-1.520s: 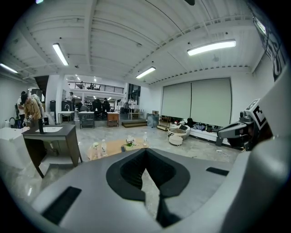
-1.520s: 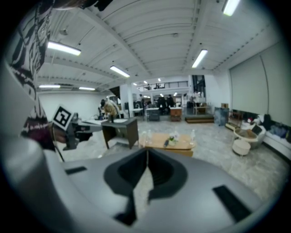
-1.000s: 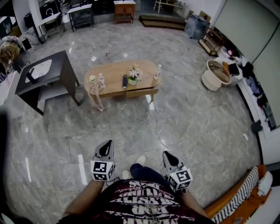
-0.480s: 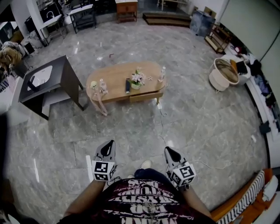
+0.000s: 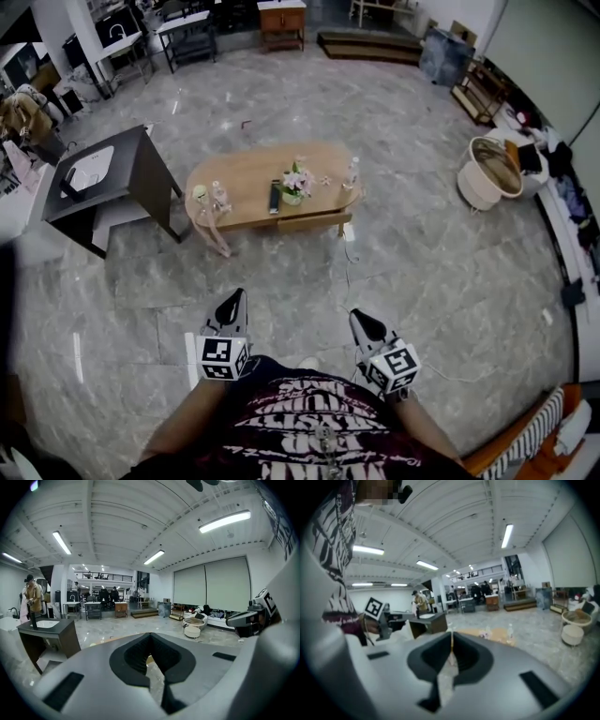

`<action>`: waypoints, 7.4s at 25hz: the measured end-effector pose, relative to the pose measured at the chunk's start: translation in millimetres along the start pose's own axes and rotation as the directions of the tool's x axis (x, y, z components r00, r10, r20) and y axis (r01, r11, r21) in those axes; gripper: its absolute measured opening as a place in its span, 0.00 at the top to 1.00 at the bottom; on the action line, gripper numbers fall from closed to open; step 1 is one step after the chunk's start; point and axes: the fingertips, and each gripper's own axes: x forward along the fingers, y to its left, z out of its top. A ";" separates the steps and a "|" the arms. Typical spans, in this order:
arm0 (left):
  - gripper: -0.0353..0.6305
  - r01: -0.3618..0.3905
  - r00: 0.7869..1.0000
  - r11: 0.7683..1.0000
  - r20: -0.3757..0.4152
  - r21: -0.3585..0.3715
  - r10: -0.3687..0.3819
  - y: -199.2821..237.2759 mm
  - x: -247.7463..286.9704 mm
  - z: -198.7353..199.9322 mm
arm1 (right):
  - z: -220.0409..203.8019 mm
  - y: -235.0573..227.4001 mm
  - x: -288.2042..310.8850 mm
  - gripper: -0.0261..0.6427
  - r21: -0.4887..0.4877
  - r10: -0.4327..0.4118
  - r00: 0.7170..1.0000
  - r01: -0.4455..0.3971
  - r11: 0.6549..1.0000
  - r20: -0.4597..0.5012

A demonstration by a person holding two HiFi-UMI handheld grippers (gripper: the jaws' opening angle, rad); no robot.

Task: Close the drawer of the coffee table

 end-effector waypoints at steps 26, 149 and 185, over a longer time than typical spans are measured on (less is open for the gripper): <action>0.91 0.086 0.987 0.996 -0.137 0.024 -0.082 -5.1 48.6 -28.5 | -45.7 -44.6 4.6 0.91 0.181 -0.126 0.991 0.130 0.975 -0.032; 0.75 0.190 0.497 0.967 -0.866 0.169 0.054 80.4 478.4 -490.4 | -430.8 -471.4 423.6 0.81 -0.442 -0.113 0.457 -0.723 0.531 -0.882; 0.73 -0.164 0.583 0.981 -0.812 -0.100 0.015 131.6 556.1 -470.1 | -393.5 -526.2 509.1 0.66 -0.355 -0.129 0.488 -0.406 0.842 -0.863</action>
